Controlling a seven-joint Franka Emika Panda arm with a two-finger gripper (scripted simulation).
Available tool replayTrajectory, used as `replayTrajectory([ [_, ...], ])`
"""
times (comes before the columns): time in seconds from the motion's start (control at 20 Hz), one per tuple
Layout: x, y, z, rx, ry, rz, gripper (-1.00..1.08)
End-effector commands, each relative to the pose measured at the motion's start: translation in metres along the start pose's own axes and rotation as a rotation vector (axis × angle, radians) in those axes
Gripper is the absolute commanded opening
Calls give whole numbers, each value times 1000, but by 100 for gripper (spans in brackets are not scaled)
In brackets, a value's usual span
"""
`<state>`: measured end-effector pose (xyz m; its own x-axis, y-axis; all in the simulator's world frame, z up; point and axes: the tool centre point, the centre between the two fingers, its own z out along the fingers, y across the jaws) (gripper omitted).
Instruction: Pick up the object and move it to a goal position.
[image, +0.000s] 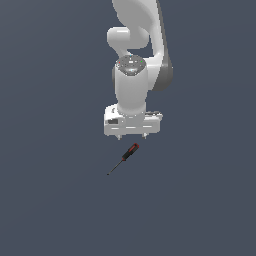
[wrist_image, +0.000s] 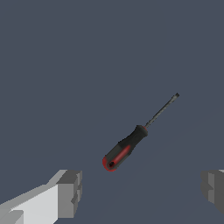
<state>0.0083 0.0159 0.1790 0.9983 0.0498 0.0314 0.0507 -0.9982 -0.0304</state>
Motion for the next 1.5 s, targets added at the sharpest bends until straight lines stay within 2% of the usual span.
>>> replayTrajectory([
  [0.0, 0, 0, 0, 0, 0, 0, 100],
  [0.5, 1, 4, -8, -36, 7, -26, 100],
  [0.85, 2, 4, -7, -35, 7, -16, 100],
  [1.15, 3, 6, 2, -32, 4, 46, 100],
  [1.45, 6, 11, 20, -27, -1, 162, 100],
])
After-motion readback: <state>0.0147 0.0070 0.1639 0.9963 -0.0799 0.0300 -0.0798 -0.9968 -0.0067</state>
